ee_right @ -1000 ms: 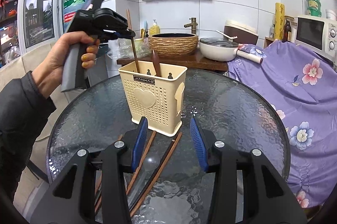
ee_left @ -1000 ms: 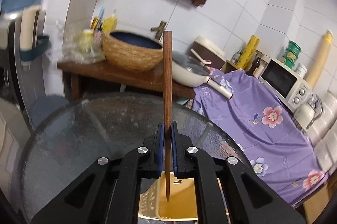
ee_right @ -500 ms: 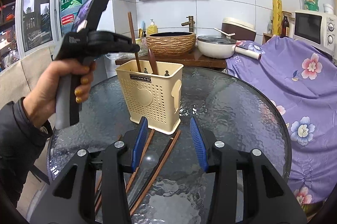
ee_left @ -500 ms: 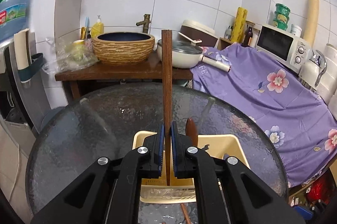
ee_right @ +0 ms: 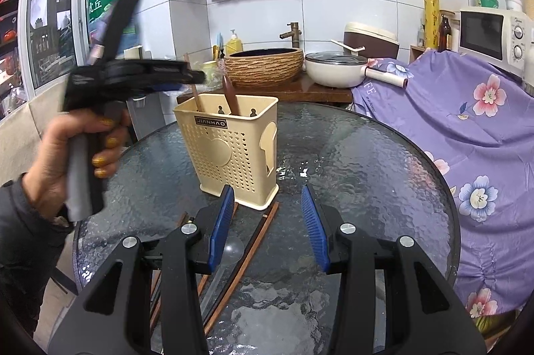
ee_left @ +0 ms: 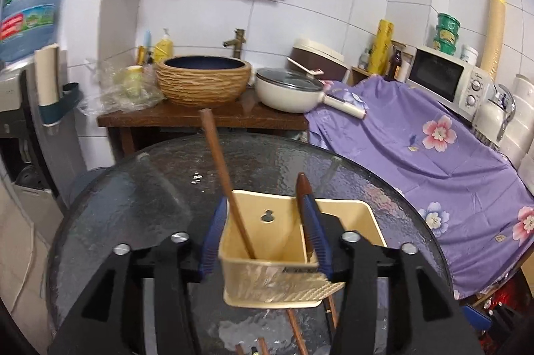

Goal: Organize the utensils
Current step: 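Release the wooden chopstick into the holder with the left tool and withdraw, then lower left tool onto a wooden chopstick while right tool approaches another chopstick, then lift the chopsticks with both tools and carry them above the holder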

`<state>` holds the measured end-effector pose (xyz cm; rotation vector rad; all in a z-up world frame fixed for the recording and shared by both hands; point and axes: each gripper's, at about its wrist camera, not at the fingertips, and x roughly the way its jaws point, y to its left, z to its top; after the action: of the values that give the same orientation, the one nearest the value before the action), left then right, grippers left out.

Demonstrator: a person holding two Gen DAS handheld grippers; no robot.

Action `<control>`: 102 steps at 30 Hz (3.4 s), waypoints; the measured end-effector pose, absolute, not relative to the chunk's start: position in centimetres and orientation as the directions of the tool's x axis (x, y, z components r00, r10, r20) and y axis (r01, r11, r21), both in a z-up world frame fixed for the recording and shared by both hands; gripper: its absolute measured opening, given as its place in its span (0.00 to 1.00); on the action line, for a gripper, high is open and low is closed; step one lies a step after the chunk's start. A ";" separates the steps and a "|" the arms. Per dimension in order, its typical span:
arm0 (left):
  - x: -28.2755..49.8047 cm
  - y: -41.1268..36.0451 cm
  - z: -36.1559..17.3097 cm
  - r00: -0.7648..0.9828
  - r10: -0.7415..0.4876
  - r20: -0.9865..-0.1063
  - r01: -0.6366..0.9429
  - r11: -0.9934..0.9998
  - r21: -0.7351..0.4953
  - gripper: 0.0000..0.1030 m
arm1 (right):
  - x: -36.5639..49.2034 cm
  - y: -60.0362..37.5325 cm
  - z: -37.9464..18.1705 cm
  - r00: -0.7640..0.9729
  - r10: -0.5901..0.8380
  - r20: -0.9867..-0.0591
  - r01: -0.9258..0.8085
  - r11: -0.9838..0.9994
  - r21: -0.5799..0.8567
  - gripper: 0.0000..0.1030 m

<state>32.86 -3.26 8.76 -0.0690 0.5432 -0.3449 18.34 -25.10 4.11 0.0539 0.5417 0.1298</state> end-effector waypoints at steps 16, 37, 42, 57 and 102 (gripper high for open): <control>24.0 0.2 -1.5 0.667 -0.182 -0.723 0.188 0.980 -0.073 0.40 | 22.4 -23.6 -3.7 0.646 0.158 -0.747 -0.105 0.987 0.118 0.41; 25.2 -2.9 -6.9 0.539 -0.224 -0.812 0.264 0.960 -0.090 0.20 | 25.4 -22.1 -6.9 0.528 0.169 -0.832 -0.114 0.985 0.128 0.34; 25.2 -2.6 -7.0 0.536 -0.230 -0.812 0.258 0.961 -0.101 0.20 | 25.2 -23.1 -7.0 0.524 0.162 -0.836 -0.114 0.986 0.119 0.34; 26.0 -3.2 -7.1 0.533 -0.188 -0.825 0.279 0.960 -0.039 0.18 | 27.5 -23.1 -7.0 0.483 0.079 -0.872 -0.137 0.991 0.014 0.30; 22.9 -1.7 1.7 0.678 -0.318 -0.662 0.263 0.947 -0.186 0.06 | 24.0 -28.4 2.1 0.687 0.401 -0.606 -0.205 0.907 0.367 0.07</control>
<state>22.89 -1.73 1.71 -0.0775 0.7580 -0.3270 23.99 -28.44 2.14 0.2814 0.7397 0.3443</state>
